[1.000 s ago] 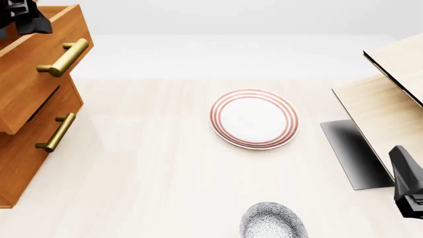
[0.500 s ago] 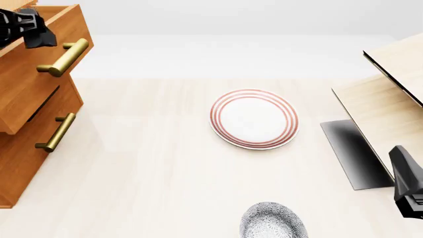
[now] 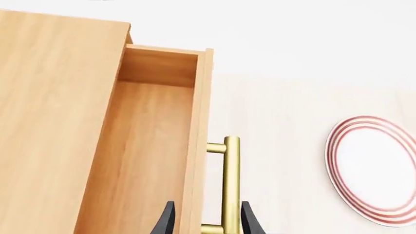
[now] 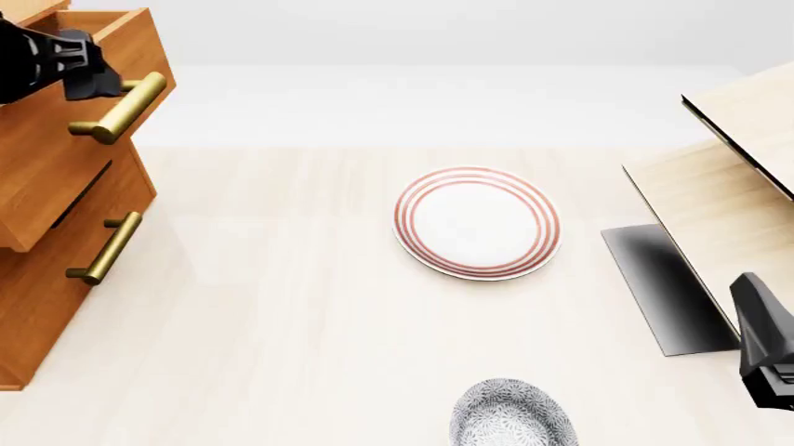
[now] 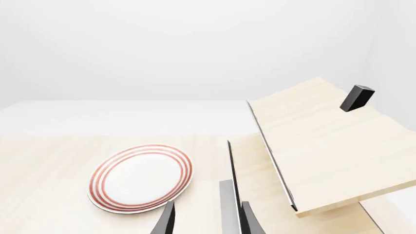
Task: Open the top drawer of the cabinet and put the bowl in it.
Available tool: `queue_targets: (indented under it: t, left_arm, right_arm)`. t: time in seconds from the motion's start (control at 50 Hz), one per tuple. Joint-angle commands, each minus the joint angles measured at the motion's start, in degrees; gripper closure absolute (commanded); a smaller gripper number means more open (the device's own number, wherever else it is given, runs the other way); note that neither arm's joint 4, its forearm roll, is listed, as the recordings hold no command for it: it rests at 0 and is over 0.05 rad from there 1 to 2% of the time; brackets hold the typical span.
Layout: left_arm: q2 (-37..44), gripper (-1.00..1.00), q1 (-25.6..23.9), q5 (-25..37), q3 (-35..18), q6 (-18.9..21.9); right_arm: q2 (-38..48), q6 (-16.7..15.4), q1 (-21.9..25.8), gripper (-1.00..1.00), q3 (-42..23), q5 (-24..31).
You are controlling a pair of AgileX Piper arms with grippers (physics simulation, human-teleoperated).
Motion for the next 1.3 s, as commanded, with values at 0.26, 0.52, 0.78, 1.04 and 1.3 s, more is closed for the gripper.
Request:
queue_targets:
  t: [0.26, 0.52, 0.78, 1.04, 1.3]
  left_arm:
    - [0.2, -1.00, -4.5, 1.1, -0.6, 1.9]
    - [1.0, -1.00, -6.3, 0.9, -0.8, 1.8]
    - [1.0, -1.00, -8.3, 2.2, -2.0, 2.5]
    - [1.8, -1.00, -11.3, 2.0, -2.5, 1.9]
    - [2.3, -1.00, -13.6, 2.3, -3.0, 1.5]
  right_arm:
    - [-0.1, 0.0, 0.0, -1.00, 0.0, 0.0]
    - [-0.1, 0.0, 0.0, -1.00, 0.0, 0.0]
    - [-0.1, 0.0, 0.0, -1.00, 0.0, 0.0]
    - [-0.1, 0.0, 0.0, -1.00, 0.0, 0.0]
    - [-0.1, 0.0, 0.0, -1.00, 0.0, 0.0]
